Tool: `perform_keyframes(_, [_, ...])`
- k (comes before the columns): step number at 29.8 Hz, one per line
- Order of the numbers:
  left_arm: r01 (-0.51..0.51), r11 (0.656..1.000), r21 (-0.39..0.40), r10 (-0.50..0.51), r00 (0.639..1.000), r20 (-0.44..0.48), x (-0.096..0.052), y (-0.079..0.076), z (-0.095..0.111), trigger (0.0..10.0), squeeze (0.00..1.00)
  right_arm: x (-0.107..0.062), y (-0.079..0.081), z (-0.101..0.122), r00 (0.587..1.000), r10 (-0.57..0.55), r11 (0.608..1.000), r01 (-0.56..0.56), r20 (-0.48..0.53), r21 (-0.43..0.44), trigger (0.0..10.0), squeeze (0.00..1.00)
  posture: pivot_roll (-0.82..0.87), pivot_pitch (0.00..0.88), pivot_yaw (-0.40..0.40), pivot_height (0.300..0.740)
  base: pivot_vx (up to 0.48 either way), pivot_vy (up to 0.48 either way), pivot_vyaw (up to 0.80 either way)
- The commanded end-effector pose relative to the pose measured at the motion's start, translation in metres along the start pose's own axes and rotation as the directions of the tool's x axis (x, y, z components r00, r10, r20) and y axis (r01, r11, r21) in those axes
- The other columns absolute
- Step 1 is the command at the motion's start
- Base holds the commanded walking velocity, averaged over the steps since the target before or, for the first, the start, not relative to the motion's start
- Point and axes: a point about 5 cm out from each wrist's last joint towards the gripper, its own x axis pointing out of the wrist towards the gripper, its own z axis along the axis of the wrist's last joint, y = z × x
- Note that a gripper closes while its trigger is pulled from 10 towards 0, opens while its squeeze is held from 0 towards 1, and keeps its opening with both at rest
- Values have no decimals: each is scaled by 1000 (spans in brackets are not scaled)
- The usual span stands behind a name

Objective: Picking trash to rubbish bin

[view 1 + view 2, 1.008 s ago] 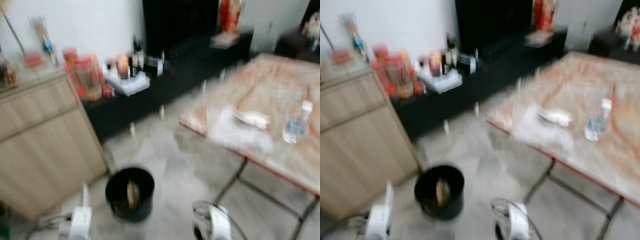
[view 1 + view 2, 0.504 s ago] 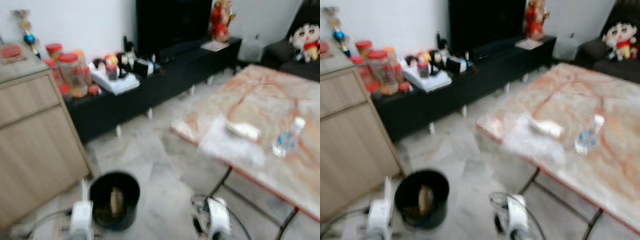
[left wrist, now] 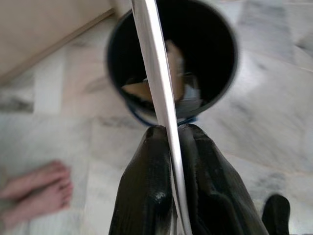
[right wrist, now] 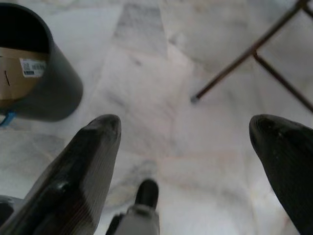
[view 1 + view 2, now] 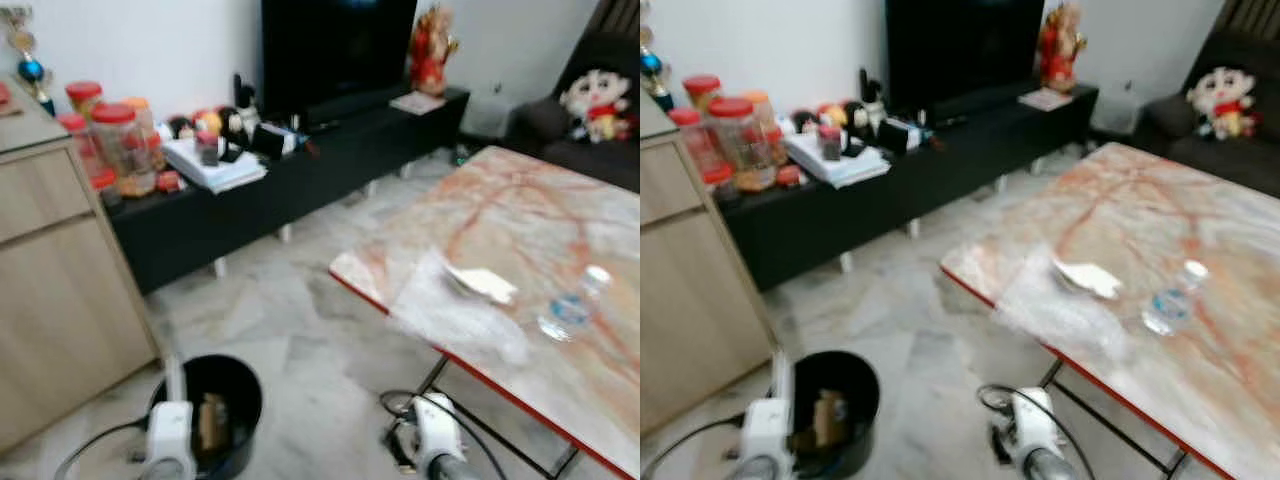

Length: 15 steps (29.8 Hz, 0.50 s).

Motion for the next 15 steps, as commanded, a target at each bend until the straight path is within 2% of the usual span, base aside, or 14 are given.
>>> perform_keyframes(1, [-39, 999, -1, 39, 999, -18, -1, 15, -5, 10000, 0, 3, 14, 13, 998, 36, 999, -36, 43, 2, 10000, 0, 26, 0, -72, 740, 304, 0, 800])
perform_keyframes(10, [-44, 999, 8, 44, 999, -20, -1, 18, -7, 10000, 0, 2, 13, 3, 999, 35, 999, -35, 18, 8, 10000, 0, 24, 0, -58, 740, 306, 0, 800])
perform_keyframes(15, [-43, 999, 14, 43, 999, -20, -2, 20, -8, 10000, 0, 1, 14, 0, 999, 34, 999, -34, 14, 42, 10000, 0, 26, 0, -55, 740, 302, 0, 0])
